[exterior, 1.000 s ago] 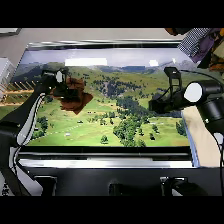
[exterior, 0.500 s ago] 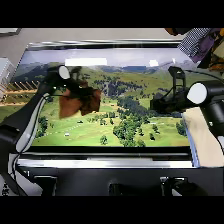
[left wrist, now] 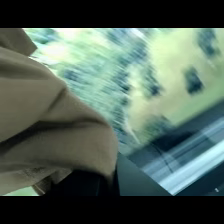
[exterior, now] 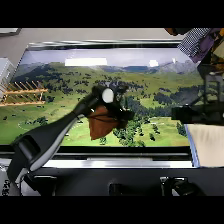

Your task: Fold the clothes and pants, and hang the long-sleeved shirts on hangers.

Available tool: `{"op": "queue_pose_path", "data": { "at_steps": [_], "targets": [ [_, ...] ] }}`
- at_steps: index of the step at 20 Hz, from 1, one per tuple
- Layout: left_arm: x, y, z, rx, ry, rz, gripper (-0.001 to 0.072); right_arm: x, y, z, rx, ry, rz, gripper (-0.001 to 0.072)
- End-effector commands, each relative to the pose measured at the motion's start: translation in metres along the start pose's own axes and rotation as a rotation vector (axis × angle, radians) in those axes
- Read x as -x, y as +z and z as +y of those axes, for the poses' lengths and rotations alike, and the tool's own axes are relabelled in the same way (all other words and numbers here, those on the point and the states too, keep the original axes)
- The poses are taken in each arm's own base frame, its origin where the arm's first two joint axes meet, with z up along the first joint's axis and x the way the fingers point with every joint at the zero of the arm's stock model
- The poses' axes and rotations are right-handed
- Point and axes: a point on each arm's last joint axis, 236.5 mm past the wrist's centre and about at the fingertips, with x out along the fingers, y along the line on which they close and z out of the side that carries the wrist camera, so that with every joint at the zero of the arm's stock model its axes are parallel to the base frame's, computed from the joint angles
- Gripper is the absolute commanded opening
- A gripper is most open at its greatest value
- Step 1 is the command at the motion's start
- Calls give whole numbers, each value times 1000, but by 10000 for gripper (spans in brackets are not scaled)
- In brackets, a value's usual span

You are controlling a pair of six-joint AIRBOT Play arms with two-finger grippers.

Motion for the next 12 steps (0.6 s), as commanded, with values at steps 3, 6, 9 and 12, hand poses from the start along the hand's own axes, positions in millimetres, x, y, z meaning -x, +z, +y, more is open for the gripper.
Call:
{"op": "queue_pose_path", "data": {
  "at_steps": [3,6,9,12],
  "targets": [
    [-45,-50,-48,-65,-18,112,15,37,-24,-27,-12,-75,-29,28],
    [-30,-46,-39,-49,-13,115,311,39,-20,-28,-8,-75,-54,28],
    [41,-31,-14,-37,16,60,434,40,0,-23,-5,-57,-141,28],
    [148,-11,55,-51,251,-131,435,43,16,-20,-2,-43,-210,28]
  ]
}}
